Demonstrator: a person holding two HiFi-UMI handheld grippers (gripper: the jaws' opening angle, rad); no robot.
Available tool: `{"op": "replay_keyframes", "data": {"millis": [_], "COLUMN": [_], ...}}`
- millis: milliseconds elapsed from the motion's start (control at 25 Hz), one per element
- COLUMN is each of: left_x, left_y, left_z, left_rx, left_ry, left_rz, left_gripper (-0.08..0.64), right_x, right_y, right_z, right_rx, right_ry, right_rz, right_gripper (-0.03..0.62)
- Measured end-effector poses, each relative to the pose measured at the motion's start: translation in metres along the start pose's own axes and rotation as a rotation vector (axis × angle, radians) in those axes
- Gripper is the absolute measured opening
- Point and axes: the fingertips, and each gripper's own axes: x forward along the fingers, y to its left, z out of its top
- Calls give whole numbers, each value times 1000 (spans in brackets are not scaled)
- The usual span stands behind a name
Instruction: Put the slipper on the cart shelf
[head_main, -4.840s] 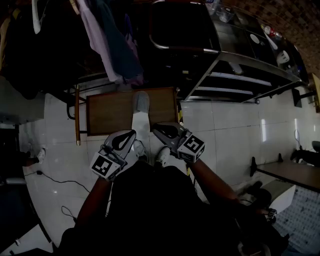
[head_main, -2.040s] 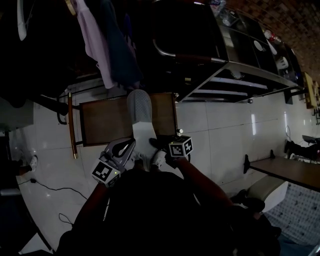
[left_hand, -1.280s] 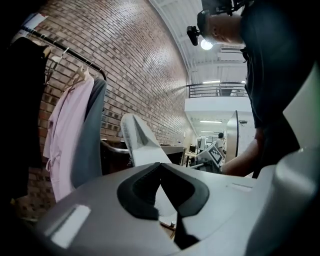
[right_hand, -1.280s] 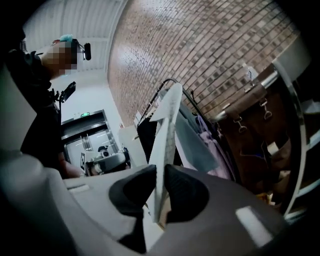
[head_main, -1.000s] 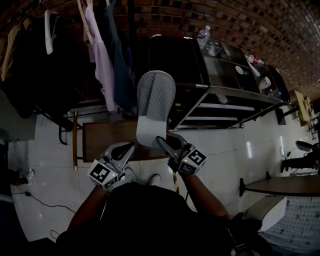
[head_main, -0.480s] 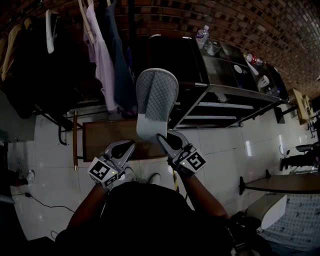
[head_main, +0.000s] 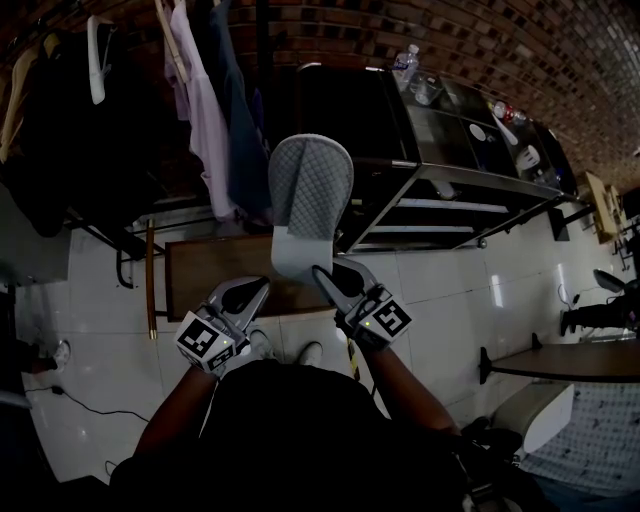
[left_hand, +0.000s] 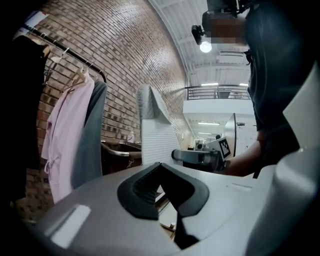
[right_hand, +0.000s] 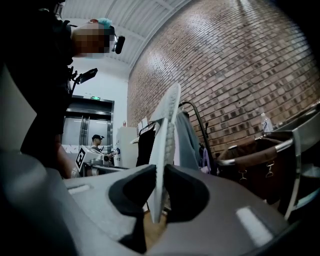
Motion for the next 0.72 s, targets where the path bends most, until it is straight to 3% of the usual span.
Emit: {"op": "replay_keyframes", "data": {"millis": [280, 720], "left_x": [6, 16], "left_y": [10, 14], "left_z": [-4, -9], "left_rx": [0, -44], "left_ry": [25, -4], "left_rz": [-5, -137], "left_gripper": [0, 0], "right_x": [6, 0], "right_y": [-4, -6], "right_z": [-4, -14], "right_rx": [8, 13], "right_ry": [23, 47], "right_rz": [-17, -123], "right_gripper": [58, 58]}}
